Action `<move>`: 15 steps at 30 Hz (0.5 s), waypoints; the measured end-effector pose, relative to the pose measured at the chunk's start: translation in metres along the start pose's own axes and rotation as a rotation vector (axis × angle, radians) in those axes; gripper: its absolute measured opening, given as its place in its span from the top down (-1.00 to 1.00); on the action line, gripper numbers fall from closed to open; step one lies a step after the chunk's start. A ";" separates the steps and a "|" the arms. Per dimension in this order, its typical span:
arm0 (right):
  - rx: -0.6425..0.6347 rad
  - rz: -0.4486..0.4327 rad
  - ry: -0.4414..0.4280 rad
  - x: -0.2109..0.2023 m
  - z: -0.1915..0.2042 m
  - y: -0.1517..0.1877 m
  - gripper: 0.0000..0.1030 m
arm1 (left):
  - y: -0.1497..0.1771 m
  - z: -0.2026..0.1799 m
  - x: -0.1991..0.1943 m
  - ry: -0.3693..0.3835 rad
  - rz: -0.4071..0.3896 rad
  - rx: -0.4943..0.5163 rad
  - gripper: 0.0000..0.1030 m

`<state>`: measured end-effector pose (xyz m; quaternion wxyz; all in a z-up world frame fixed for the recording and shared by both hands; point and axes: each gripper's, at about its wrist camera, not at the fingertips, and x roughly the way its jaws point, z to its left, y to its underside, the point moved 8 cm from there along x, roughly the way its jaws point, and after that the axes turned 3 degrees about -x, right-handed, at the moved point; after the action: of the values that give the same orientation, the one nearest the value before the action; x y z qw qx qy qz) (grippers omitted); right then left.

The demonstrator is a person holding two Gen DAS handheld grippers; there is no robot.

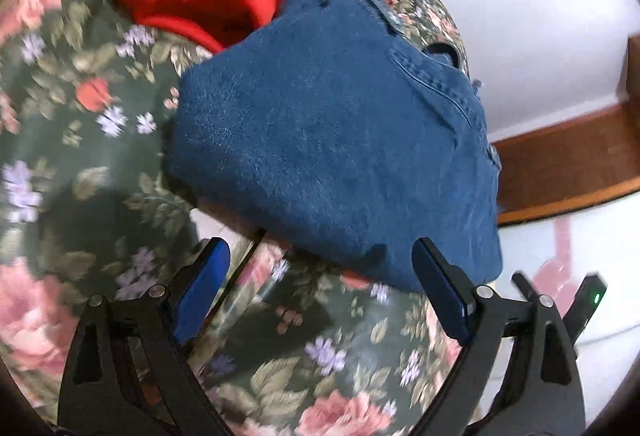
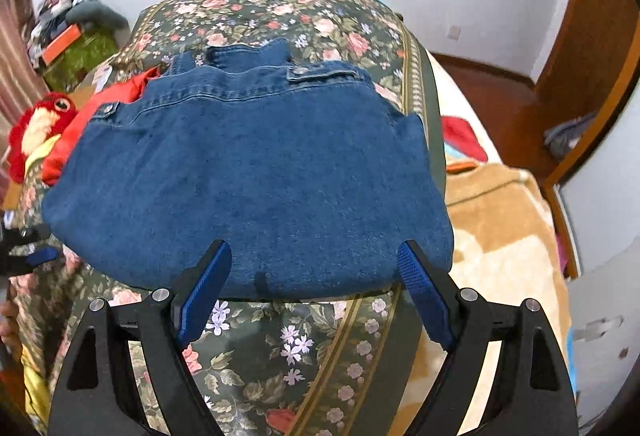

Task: Fold large clothes

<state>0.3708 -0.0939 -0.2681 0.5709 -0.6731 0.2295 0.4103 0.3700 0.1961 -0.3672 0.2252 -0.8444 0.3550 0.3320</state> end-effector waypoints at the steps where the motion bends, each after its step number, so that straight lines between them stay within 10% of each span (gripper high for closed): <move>1: -0.003 0.000 -0.001 0.000 0.002 0.000 -0.61 | -0.005 0.003 0.003 0.014 -0.004 -0.021 -0.80; 15: 0.008 0.079 -0.004 0.018 0.010 0.011 -0.61 | -0.063 -0.003 0.045 0.000 -0.200 -0.092 -0.44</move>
<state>0.3693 -0.0843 -0.2895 0.5573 -0.6606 0.2563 0.4329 0.4420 0.2146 -0.3878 0.2182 -0.8850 0.2532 0.3241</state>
